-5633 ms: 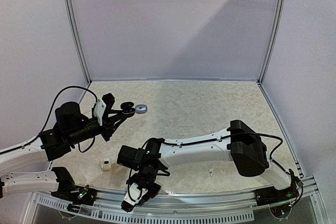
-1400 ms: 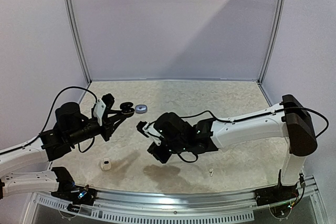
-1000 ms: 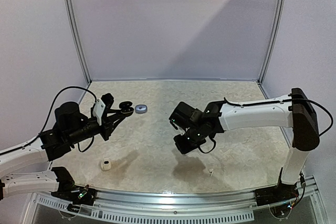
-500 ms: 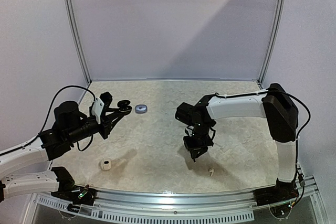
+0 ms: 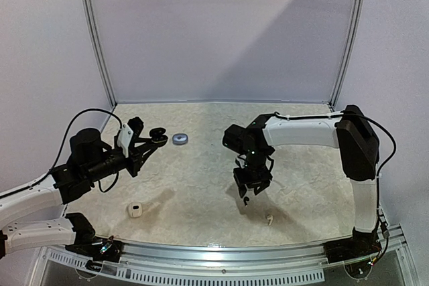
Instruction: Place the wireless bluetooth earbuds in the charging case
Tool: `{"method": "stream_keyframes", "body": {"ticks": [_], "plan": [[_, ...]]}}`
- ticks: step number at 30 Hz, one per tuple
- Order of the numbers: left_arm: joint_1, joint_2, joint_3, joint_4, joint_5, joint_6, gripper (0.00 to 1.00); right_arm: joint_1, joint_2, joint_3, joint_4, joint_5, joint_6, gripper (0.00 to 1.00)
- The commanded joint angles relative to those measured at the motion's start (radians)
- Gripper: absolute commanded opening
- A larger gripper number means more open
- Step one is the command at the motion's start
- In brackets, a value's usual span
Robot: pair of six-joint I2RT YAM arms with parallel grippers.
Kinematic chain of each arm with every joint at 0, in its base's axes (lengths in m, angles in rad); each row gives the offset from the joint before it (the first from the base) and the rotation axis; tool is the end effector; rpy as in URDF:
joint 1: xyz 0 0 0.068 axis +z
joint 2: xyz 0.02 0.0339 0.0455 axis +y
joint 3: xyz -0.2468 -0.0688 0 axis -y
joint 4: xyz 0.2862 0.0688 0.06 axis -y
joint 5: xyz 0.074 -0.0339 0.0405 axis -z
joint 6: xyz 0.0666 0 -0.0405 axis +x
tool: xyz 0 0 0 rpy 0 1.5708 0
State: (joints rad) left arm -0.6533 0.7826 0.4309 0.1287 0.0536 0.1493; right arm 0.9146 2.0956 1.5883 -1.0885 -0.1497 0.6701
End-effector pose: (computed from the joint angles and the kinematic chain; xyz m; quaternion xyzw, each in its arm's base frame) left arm 0.2133 -0.1678 0.2142 0.3205 0.7125 -0.1758 0.5989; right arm 0.2480 0.3384 0.1007 0.1207 -0.9898 -0.0436 0.0620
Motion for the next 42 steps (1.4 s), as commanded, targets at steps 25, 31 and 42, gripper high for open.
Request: {"method": "stream_keyframes", "body": {"ticks": [25, 31, 42], "plan": [[0.012, 0.060, 0.033, -0.032, 0.124, -0.023, 0.00, -0.078, -0.342, -0.356, 0.419, -0.231, -1.366, 0.52], [0.012, 0.056, 0.026, -0.019, 0.166, -0.024, 0.00, -0.055, -0.236, -0.321, 0.361, -0.220, -1.529, 0.50], [0.014, 0.073, 0.023, -0.011, 0.159, -0.023, 0.00, -0.049, -0.173, -0.313, 0.374, -0.204, -1.602, 0.43]]}}
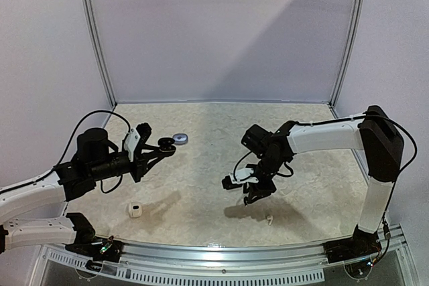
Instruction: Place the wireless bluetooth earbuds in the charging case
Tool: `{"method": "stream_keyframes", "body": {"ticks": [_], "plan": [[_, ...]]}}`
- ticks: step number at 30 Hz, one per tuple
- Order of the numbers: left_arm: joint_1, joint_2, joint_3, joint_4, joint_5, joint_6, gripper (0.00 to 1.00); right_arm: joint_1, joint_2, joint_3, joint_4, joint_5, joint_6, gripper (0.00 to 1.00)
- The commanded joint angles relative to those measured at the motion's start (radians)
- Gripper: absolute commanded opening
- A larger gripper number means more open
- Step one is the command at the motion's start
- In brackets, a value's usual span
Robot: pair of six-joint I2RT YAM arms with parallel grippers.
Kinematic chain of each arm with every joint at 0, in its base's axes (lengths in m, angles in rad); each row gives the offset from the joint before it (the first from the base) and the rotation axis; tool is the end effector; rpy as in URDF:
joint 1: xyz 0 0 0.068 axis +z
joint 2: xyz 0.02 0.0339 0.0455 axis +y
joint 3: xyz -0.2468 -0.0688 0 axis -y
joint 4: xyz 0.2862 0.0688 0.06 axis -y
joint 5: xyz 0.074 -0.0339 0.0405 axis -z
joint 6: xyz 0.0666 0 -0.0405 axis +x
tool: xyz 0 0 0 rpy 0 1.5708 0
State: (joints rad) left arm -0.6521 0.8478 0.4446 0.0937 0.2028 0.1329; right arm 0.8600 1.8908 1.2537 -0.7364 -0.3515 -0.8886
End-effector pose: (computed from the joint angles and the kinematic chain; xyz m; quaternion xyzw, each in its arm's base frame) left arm 0.2113 -0.1782 0.1990 0.3625 0.7196 -0.2296 0.5460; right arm 0.2372 0.3106 0.0919 -0.7627 0.6154 0.1726 0.0994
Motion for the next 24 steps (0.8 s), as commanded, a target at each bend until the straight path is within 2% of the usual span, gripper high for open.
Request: {"method": "stream_keyframes", "body": {"ticks": [1, 17, 24], "plan": [[0.012, 0.007, 0.009, 0.024, 0.008, -0.005, 0.00, 0.008, 0.037, 0.022, 0.023, 0.001, -0.045, 0.42], [0.014, 0.012, 0.007, 0.021, 0.003, -0.002, 0.00, 0.011, 0.067, 0.007, 0.046, 0.054, -0.059, 0.26], [0.014, 0.013, 0.005, 0.023, 0.004, 0.000, 0.00, 0.022, 0.086, 0.013, 0.025, 0.073, -0.072, 0.29]]}}
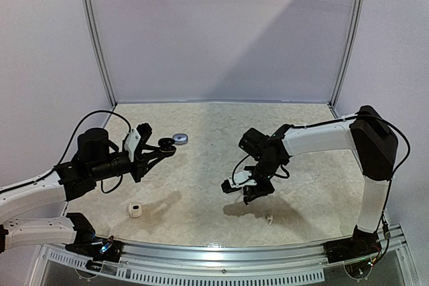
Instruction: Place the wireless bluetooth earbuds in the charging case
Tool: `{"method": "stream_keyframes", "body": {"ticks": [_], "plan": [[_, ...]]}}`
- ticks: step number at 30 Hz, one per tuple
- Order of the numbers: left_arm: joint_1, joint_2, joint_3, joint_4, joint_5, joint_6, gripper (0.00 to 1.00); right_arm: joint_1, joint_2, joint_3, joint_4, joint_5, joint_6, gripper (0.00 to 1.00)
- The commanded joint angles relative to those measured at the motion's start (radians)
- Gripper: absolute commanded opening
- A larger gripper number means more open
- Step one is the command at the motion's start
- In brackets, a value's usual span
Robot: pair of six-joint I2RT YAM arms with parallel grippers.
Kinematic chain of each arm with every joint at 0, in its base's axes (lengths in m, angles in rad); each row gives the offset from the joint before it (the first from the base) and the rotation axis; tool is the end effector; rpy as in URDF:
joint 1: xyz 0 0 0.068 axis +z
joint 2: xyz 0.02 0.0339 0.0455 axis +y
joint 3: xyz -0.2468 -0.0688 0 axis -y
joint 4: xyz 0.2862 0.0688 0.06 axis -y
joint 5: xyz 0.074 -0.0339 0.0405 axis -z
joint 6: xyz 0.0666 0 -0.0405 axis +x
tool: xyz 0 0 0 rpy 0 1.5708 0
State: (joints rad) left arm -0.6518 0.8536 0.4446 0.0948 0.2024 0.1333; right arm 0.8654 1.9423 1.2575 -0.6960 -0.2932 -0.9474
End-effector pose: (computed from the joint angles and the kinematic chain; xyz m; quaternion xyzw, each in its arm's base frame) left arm 0.2118 -0.1785 0.1977 0.3628 0.7210 -0.2289 0.5443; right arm 0.2416 0.3134 0.0736 -0.7839 0.5963 0.1414 0.0997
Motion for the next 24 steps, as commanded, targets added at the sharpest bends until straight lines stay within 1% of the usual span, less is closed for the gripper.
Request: {"method": "stream_keyframes", "body": {"ticks": [1, 5, 9, 14, 16, 18, 22, 24], "plan": [[0.014, 0.008, 0.005, 0.022, 0.005, 0.000, 0.00, 0.020, 0.038, 0.009, -0.016, 0.013, -0.012, 0.29], [0.013, 0.008, 0.007, 0.022, 0.006, 0.000, 0.00, 0.030, 0.043, 0.013, -0.017, 0.011, -0.017, 0.27], [0.014, 0.008, 0.008, 0.020, 0.006, 0.001, 0.00, 0.032, 0.043, 0.014, -0.023, 0.016, -0.013, 0.19], [0.014, 0.006, 0.005, 0.021, 0.007, 0.003, 0.00, 0.032, 0.030, 0.024, -0.032, 0.063, -0.002, 0.15], [0.014, 0.008, 0.006, 0.023, 0.010, 0.005, 0.00, 0.032, 0.015, 0.046, -0.033, 0.097, 0.017, 0.12], [0.014, 0.010, 0.007, 0.030, 0.015, 0.014, 0.00, 0.033, -0.013, 0.068, -0.020, 0.130, 0.048, 0.10], [0.013, 0.021, 0.008, 0.056, 0.025, 0.022, 0.00, 0.035, -0.106, 0.072, 0.050, 0.115, 0.071, 0.09], [0.013, 0.027, 0.010, 0.064, 0.030, 0.021, 0.00, 0.045, -0.139, 0.080, 0.064, 0.140, 0.076, 0.09]]}}
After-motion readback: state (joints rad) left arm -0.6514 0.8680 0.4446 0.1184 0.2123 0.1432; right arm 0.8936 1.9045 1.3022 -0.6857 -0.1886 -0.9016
